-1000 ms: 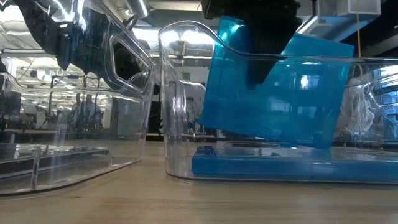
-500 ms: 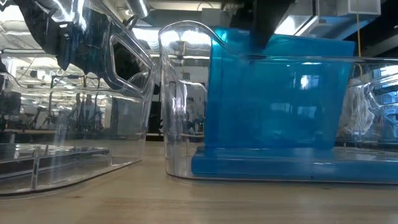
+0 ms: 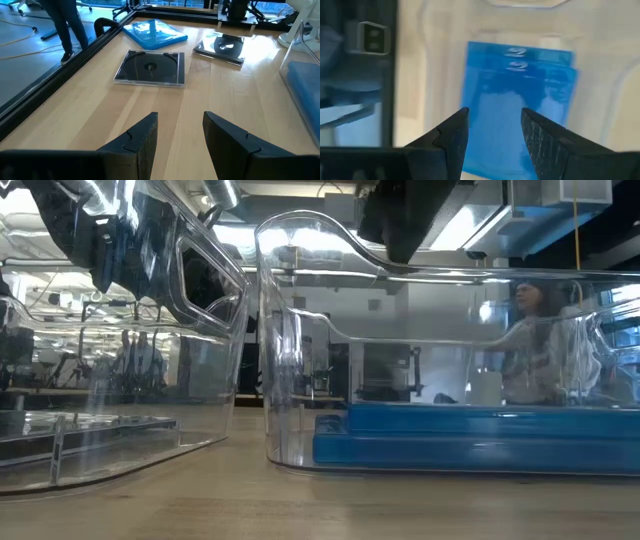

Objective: Pick & place jewel cases by type
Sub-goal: Put the bottom black CD case into the left transparent bin

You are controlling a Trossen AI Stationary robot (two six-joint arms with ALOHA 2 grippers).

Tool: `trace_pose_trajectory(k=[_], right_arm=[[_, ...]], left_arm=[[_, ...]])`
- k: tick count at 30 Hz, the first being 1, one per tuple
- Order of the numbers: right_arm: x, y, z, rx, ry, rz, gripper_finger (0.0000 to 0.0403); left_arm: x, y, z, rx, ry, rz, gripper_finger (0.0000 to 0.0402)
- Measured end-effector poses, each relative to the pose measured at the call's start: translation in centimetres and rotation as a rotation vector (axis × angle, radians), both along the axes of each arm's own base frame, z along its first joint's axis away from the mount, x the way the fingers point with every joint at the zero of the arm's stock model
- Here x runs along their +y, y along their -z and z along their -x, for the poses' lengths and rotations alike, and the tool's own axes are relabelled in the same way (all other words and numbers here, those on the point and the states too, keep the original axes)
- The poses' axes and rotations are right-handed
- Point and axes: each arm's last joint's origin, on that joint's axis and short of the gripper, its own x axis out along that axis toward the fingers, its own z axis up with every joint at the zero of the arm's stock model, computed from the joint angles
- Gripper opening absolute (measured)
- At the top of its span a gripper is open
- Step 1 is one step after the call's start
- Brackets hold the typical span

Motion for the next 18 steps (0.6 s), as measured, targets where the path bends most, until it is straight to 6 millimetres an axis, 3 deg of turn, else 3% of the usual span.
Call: trace_pose_trajectory(k=[14,18], right_arm=[[-6.7,0.2,-0.6,0.052,0.037,0.098,0.0182],[-8.9,-0.6,0.1,0.043,0.083,0.114,0.0182]], left_arm=[[0.0,0.0,0.0,-0.002,-0.003,0.008,0.0155],[0.0,0.0,0.0,0.002,-0.004,0.012,0.0155]])
